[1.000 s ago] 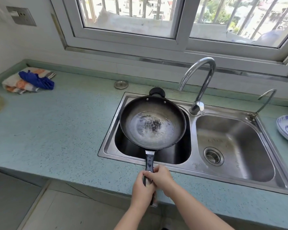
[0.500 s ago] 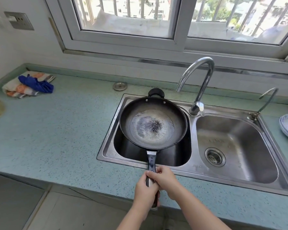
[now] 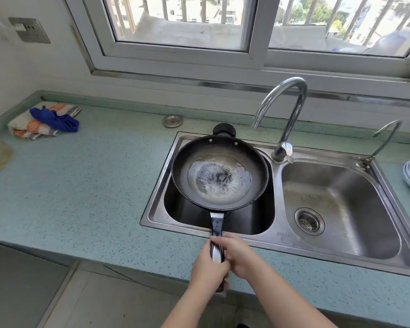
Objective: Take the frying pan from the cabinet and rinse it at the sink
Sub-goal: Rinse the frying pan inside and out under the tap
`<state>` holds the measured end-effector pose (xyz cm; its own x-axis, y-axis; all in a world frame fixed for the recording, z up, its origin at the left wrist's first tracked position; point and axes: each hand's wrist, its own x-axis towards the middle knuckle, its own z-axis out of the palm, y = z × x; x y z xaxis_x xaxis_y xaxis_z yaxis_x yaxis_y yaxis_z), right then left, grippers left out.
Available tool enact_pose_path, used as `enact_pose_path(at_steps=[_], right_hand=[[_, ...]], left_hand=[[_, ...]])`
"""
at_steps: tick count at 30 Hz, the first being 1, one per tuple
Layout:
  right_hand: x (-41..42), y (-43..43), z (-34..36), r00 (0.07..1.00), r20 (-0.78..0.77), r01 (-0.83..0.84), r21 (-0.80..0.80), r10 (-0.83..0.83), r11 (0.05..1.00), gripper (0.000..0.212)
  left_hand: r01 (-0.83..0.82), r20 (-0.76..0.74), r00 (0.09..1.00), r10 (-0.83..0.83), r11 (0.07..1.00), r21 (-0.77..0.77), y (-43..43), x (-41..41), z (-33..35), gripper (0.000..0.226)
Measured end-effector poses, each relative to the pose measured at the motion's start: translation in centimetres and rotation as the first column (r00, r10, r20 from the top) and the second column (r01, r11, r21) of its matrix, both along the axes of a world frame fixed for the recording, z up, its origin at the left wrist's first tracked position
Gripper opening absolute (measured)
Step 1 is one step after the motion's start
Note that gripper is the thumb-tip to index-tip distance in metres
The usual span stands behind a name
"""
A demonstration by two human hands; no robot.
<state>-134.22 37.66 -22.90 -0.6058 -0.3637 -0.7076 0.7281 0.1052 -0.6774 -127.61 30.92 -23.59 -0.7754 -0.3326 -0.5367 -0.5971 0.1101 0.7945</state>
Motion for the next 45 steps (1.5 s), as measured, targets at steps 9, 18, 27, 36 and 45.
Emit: enact_pose_path(at_steps=[9,18,27,36,45], right_hand=[[0.0,0.6,0.4,0.991,-0.101,-0.079,0.084,0.087,0.993,0.009],[0.2,0.6,0.7,0.973,-0.218,-0.04,0.162,0.075,0.986,0.026],[-1.0,1.6,1.4,0.923,-0.332,-0.099,0.289,0.197,0.952,0.034],[-1.5,2.1,0.4,0.992,-0.112,-0.051,0.041,0.055,0.998,0.019],[-1.4,0.8,-0.2,0.993,0.119,0.051,-0.401,-0.003,0.915,0.023]], left_hand=[[-0.075,0.006,0.997,0.076,0.994,-0.075,1.3,-1.0,0.4,0.027],[-0.129,-0.079,0.986,0.146,0.973,0.192,0.4,-0.8,0.7,0.023],[-0.121,-0.09,0.98,0.178,0.889,0.441,0.7,-0.6,1.0,0.02],[-0.102,-0.074,0.981,0.178,0.804,0.586,-0.4,0.0,0.8,0.021],[-0.116,-0.045,0.981,0.189,0.756,0.645,-1.3,0.1,0.6,0.03]])
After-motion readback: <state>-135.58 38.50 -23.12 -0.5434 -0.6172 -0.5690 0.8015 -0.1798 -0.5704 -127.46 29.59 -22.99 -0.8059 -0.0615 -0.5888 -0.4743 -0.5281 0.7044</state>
